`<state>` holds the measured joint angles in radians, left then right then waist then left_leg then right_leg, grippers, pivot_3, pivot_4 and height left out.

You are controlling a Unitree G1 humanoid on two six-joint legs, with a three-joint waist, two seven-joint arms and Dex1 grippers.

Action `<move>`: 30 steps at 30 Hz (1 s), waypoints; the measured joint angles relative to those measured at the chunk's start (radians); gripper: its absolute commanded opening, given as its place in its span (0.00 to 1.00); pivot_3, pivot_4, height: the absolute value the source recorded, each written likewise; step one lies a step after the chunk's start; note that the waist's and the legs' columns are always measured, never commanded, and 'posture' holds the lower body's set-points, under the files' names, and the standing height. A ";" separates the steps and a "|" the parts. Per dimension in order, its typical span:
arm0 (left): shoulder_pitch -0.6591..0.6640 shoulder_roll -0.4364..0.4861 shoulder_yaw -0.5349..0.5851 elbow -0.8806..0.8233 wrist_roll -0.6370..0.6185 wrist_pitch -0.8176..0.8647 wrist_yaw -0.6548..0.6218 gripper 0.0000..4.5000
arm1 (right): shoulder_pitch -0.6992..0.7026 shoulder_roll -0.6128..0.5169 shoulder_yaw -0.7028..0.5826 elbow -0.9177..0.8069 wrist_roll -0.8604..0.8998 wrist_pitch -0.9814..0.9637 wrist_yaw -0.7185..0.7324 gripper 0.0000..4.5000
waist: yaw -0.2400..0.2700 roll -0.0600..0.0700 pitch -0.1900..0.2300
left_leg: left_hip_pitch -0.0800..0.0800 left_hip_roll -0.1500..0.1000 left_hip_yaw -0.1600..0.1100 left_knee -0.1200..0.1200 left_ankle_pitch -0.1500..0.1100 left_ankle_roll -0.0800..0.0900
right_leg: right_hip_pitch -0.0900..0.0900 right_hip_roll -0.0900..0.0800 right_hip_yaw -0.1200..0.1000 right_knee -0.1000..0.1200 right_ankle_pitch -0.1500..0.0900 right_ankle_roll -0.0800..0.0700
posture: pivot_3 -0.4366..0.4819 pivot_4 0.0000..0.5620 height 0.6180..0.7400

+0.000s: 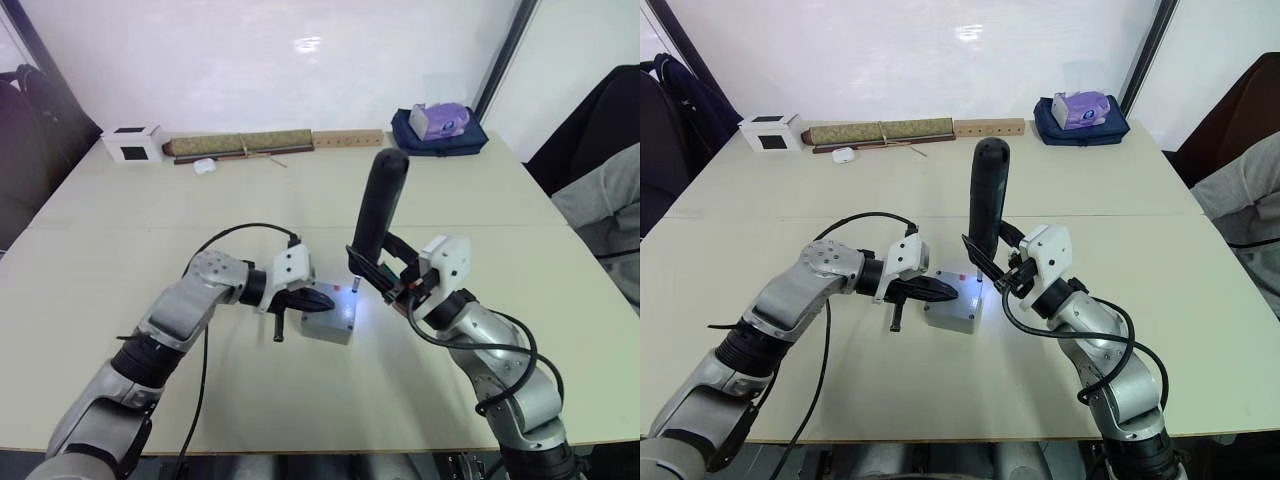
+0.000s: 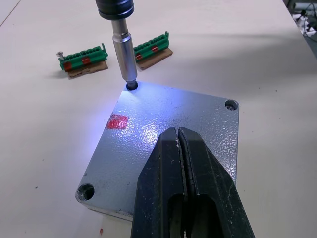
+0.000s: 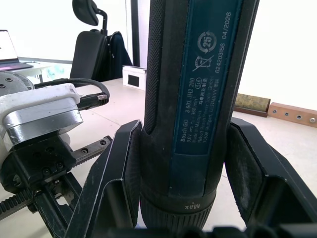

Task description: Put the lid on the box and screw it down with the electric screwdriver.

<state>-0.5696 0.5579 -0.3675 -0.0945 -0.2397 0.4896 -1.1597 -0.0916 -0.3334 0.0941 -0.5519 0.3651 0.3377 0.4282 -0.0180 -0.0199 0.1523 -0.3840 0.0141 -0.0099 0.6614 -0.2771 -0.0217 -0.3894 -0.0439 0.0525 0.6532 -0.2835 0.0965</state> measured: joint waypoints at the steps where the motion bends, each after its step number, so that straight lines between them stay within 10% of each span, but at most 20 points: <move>1: 0.000 0.000 0.000 0.000 0.000 0.000 0.000 0.00 | 0.000 0.001 0.000 0.002 -0.001 -0.002 0.000 0.40 | 0.000 0.000 0.000 | 0.000 0.000 0.000 0.000 0.000 0.000 | 0.000 0.000 0.000 0.000 0.000 0.000 | 0.48 0.27 1.00; 30: 0.014 -0.005 0.004 -0.013 -0.001 -0.003 0.012 0.00 | -0.098 -0.068 -0.028 -0.021 0.058 0.117 0.033 0.40 | 0.001 0.000 0.000 | -0.001 0.002 0.000 -0.002 0.000 0.000 | -0.001 -0.001 0.000 -0.004 0.000 -0.001 | 0.48 0.27 1.00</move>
<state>-0.5560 0.5526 -0.3635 -0.1076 -0.2403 0.4865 -1.1476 -0.1897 -0.4015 0.0660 -0.5728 0.4235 0.4543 0.4608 -0.0166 -0.0195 0.1528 -0.3854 0.0162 -0.0102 0.6597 -0.2772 -0.0216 -0.3902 -0.0448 0.0525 0.6493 -0.2839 0.0957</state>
